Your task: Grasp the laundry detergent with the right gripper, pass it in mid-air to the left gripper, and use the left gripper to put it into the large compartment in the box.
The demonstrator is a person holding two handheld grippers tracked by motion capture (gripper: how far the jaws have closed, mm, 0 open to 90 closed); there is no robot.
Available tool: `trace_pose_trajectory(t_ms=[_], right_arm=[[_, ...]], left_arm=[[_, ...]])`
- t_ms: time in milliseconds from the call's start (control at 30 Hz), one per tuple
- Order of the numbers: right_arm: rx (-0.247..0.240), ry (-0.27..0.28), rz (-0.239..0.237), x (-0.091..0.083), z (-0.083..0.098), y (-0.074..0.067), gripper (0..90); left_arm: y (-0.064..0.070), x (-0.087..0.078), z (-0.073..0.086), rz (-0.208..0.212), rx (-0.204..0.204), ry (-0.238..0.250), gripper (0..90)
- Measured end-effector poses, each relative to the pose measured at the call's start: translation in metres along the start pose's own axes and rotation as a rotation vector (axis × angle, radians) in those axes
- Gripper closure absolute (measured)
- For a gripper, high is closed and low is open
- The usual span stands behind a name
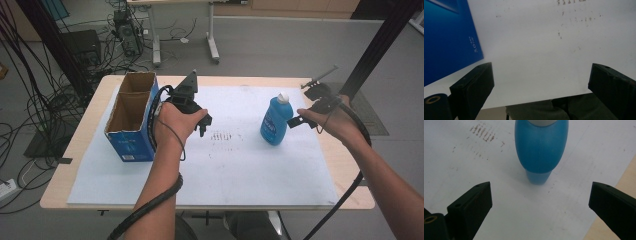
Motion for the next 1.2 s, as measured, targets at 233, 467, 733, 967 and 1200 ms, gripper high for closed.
trace_pose_trajectory(t_ms=[233, 467, 733, 967, 1200], right_arm=[[-0.012, 0.075, -0.004, 0.022, 0.006, 0.007, 4.2], [-0.041, 0.158, -0.001, 0.04, 0.007, 0.011, 3.6], [-0.072, 0.253, 0.033, 0.063, 0.006, 0.013, 3.3], [-0.087, 0.343, 0.042, 0.081, 0.004, 0.014, 3.3], [-0.105, 0.434, 0.049, 0.089, 0.0, 0.018, 2.6]], left_arm=[[0.002, 0.003, -0.001, -0.002, 0.009, -0.003, 6.8], [0.002, 0.007, -0.002, -0.006, 0.008, -0.006, 6.8], [0.003, 0.011, -0.004, -0.005, 0.016, -0.008, 6.7], [0.003, 0.014, -0.004, -0.006, 0.022, -0.011, 6.8], [0.002, 0.016, -0.004, -0.007, 0.025, -0.011, 6.8]])
Point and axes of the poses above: each handheld gripper's, and its own axes: x roughly forward along the jaws, z roughly out of its underside, y roughly to its right, the point moved 10 cm from there along x, roughly forward along the jaws, and after that the axes turned 13 degrees about -z, right-handed, at the moved point
